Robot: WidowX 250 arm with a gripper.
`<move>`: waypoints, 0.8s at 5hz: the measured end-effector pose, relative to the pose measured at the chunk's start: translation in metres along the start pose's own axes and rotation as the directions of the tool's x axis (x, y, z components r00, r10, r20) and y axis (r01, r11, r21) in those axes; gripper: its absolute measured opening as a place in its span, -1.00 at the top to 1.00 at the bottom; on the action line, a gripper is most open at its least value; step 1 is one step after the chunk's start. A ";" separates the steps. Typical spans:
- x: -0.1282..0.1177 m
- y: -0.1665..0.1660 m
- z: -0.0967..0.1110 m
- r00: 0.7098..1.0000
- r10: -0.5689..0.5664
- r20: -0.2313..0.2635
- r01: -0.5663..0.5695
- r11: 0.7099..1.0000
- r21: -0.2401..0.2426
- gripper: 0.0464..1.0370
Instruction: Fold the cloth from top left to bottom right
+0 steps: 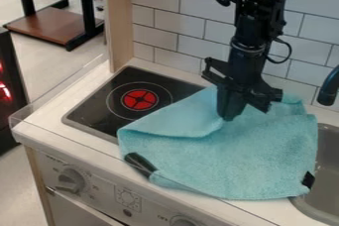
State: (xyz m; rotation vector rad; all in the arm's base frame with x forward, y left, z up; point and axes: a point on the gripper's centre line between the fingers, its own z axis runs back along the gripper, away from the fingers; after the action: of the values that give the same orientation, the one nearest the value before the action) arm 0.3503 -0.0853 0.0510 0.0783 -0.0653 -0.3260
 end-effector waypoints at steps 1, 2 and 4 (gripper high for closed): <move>0.001 -0.002 -0.002 1.000 0.005 0.005 -0.005 1.000 -0.013 0.99; 0.000 -0.016 -0.013 1.000 -0.018 -0.003 0.017 0.994 -0.109 0.99; -0.005 -0.020 -0.026 0.999 -0.023 -0.044 0.017 0.990 -0.142 0.61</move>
State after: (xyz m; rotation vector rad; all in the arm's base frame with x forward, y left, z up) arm 0.3413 -0.1010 0.0234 -0.0540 0.0039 -0.3480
